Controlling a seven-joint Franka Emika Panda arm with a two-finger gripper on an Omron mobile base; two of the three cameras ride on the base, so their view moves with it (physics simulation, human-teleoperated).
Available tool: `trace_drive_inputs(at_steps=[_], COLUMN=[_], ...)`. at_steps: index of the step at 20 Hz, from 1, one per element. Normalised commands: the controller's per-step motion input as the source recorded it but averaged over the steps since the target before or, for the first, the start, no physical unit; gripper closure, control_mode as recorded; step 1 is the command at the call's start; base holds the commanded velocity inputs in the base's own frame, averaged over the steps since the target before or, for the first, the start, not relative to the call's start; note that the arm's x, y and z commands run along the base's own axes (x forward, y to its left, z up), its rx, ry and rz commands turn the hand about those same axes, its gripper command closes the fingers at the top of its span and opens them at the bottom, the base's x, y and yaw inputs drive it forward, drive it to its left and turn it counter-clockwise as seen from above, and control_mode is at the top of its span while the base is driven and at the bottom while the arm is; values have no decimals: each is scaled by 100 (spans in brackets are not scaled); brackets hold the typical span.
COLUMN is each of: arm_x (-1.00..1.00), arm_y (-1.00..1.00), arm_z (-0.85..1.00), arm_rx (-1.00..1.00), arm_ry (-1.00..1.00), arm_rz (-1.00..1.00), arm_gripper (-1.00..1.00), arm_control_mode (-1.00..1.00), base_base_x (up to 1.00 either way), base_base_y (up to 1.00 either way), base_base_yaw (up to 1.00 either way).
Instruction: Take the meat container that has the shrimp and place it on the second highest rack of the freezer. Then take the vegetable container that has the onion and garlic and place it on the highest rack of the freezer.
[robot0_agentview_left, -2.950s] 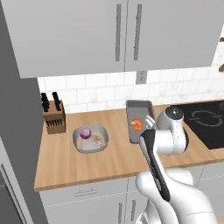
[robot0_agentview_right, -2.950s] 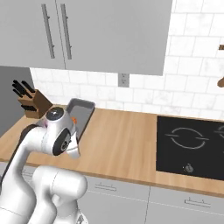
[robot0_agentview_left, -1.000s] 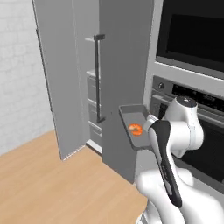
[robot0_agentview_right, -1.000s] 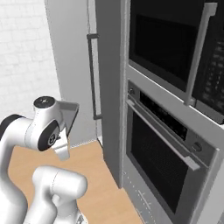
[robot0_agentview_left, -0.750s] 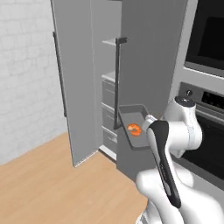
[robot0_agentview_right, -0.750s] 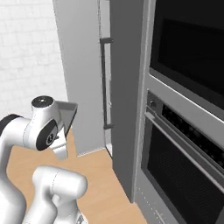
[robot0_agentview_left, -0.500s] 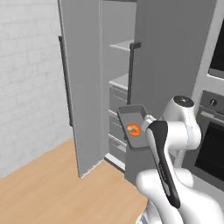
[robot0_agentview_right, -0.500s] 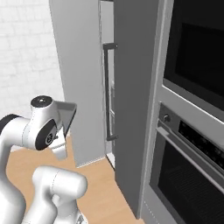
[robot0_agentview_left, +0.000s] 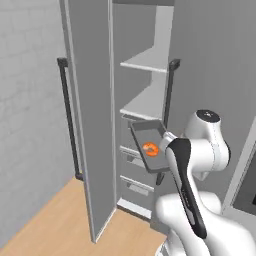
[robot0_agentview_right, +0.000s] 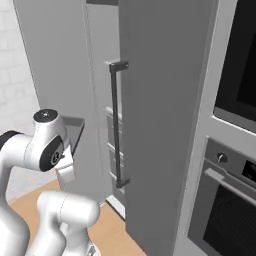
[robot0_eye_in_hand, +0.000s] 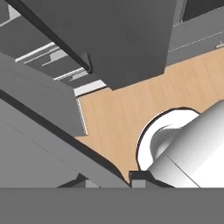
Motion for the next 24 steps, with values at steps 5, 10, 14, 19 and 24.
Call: trace_drive_inputs(at_steps=[5,10,14,19,24], arm_x=[0,0,0,0,0], arm_y=[0,0,0,0,0], arm_z=[0,0,0,0,0], arm_rx=[0,0,0,0,0], arm_ry=[0,0,0,0,0], arm_rz=[0,0,0,0,0], arm_gripper=[100,100,100,100,100], arm_control_mode=[100,100,100,100,100], base_base_x=[31,46,39,56,54], base_base_y=[73,82,2,39,29], base_base_yaw=[-76,-48,-17,-19,-16])
